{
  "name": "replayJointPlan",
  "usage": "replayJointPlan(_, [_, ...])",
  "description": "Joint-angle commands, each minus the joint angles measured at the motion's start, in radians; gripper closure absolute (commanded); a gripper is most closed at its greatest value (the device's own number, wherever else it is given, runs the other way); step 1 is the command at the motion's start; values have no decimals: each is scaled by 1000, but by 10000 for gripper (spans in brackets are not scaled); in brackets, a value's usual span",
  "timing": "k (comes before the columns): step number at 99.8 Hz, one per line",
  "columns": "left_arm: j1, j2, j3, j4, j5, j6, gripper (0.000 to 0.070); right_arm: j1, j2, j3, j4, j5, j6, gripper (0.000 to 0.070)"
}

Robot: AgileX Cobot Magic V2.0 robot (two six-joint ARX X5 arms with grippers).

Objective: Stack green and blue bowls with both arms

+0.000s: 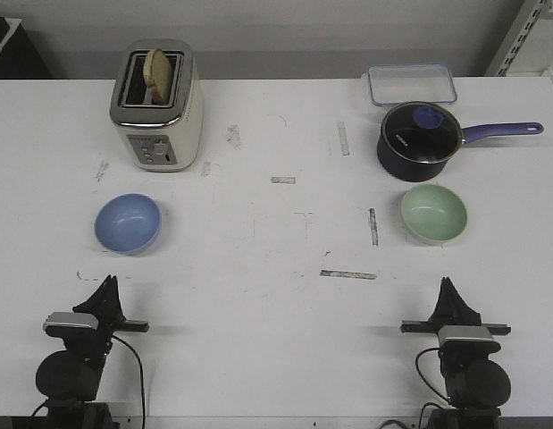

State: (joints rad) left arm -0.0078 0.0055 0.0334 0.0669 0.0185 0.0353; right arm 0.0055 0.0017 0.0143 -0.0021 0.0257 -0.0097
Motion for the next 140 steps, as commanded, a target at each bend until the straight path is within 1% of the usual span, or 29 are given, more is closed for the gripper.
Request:
replayJointPlan(1, [0,-2,-21,17,0,2,698,0,-1,-2,13,1,13,700])
replayJointPlan(36, [0,-2,-21,16,0,2,699,0,-1,-2,41,2,15,700])
replayJointPlan(42, [0,-2,-21,16,0,2,699,0,-1,-2,72,8,11,700])
replayJointPlan(51, [0,-2,-21,16,0,2,699,0,-1,11,129,43,3,700])
replayJointPlan(57, [0,-2,-21,17,0,2,699,0,0,40,158,57,-17,700])
replayJointPlan(66, [0,-2,-21,16,0,2,698,0,11,119,175,54,-52,700])
replayJointPlan(77, [0,-2,-21,16,0,2,699,0,75,257,151,54,-69,700])
replayJointPlan(86, [0,-2,-21,16,0,2,698,0,190,415,92,53,-69,700])
replayJointPlan(98, [0,-2,-21,16,0,2,699,0,376,635,-48,37,-69,694])
replayJointPlan(104, [0,-2,-21,16,0,2,698,0,472,745,-141,23,-69,668])
replayJointPlan(107, [0,-2,-21,16,0,2,698,0,520,799,-189,23,-67,635])
replayJointPlan(113, [0,-2,-21,16,0,2,698,0,618,901,-282,23,-67,540])
replayJointPlan(122, [0,-2,-21,16,0,2,698,-2,757,1033,-407,24,-67,370])
replayJointPlan(126, [0,-2,-21,16,0,2,698,-5,818,1081,-456,24,-67,311])
replayJointPlan(132, [0,-2,-21,16,1,2,698,-21,901,1142,-524,23,-68,255])
replayJointPlan(140, [0,-2,-21,16,0,2,698,-60,1005,1197,-589,18,-74,220])
